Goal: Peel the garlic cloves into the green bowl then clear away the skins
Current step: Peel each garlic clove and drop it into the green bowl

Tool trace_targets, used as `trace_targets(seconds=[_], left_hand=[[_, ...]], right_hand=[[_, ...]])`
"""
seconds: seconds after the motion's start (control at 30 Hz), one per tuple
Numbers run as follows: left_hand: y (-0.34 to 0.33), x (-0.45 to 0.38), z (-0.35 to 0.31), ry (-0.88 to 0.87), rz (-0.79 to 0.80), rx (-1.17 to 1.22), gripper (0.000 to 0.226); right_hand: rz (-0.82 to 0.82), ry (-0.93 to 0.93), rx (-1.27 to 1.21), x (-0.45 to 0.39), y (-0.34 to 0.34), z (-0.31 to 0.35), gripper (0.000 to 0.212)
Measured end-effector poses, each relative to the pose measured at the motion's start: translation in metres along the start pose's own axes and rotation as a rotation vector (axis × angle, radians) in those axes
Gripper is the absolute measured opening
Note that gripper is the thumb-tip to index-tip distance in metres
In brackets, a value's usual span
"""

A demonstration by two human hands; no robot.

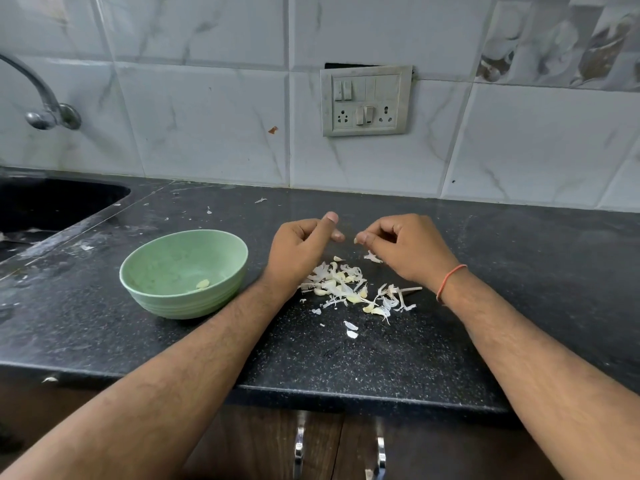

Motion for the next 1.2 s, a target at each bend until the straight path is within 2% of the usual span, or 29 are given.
trace_targets(seconds=[0.03, 0.1, 0.2, 0.27, 0.3, 0.37, 0.4, 0.47, 0.53, 0.63, 0.8, 1.2], left_hand=[[0.0, 0.0, 0.0, -0.007, -0.01, -0.039, 0.041], [-0.001, -0.001, 0.0, -0.019, 0.01, -0.098, 0.036], [-0.002, -0.001, -0.003, -0.085, 0.044, -0.151, 0.014], [-0.002, -0.001, -0.002, -0.129, 0.021, -0.19, 0.01], [-0.001, -0.001, -0.002, -0.12, 0.005, -0.196, 0.006], [0.0, -0.002, -0.002, -0.114, -0.003, -0.22, 0.024], [-0.001, -0.002, -0.002, -0.106, 0.01, -0.229, 0.025], [-0.003, -0.001, -0.005, -0.11, 0.048, -0.203, 0.016], [-0.003, -0.001, -0.004, -0.119, 0.061, -0.143, 0.033], [-0.004, 0.001, -0.008, -0.169, 0.066, -0.101, 0.034], [-0.003, 0.0, -0.01, -0.212, 0.022, -0.076, 0.029], [-0.003, 0.0, -0.007, -0.215, 0.08, 0.014, 0.038]], right_hand=[[-0.019, 0.017, 0.096, -0.002, 0.008, 0.002, 0.017], [0.003, 0.032, 0.246, -0.006, 0.016, 0.004, 0.021], [0.197, 0.07, 0.628, -0.006, -0.001, 0.0, 0.029], [0.225, 0.086, 0.7, -0.008, 0.002, 0.004, 0.028], [0.195, 0.094, 0.674, -0.01, 0.009, 0.01, 0.028], [0.093, 0.071, 0.516, -0.015, 0.027, 0.018, 0.024], [0.057, 0.041, 0.378, -0.016, 0.032, 0.019, 0.022], [0.076, -0.044, 0.036, -0.014, 0.029, 0.014, 0.016], [0.137, -0.117, -0.244, -0.009, 0.011, 0.005, 0.012], [0.138, -0.164, -0.528, -0.007, -0.008, -0.009, 0.01], [0.208, -0.126, -0.623, -0.004, -0.02, -0.012, 0.013], [0.241, -0.099, -0.665, -0.002, -0.021, -0.013, 0.016]])
Point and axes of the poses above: each hand's wrist, its own x-axis away from the middle knuckle, its own y-axis out of the back of the hand, z = x × y, the point moved 3 cm from there along -x, towards the middle knuckle, and after that the axes turned 13 degrees about -y, right-handed, at the moved point
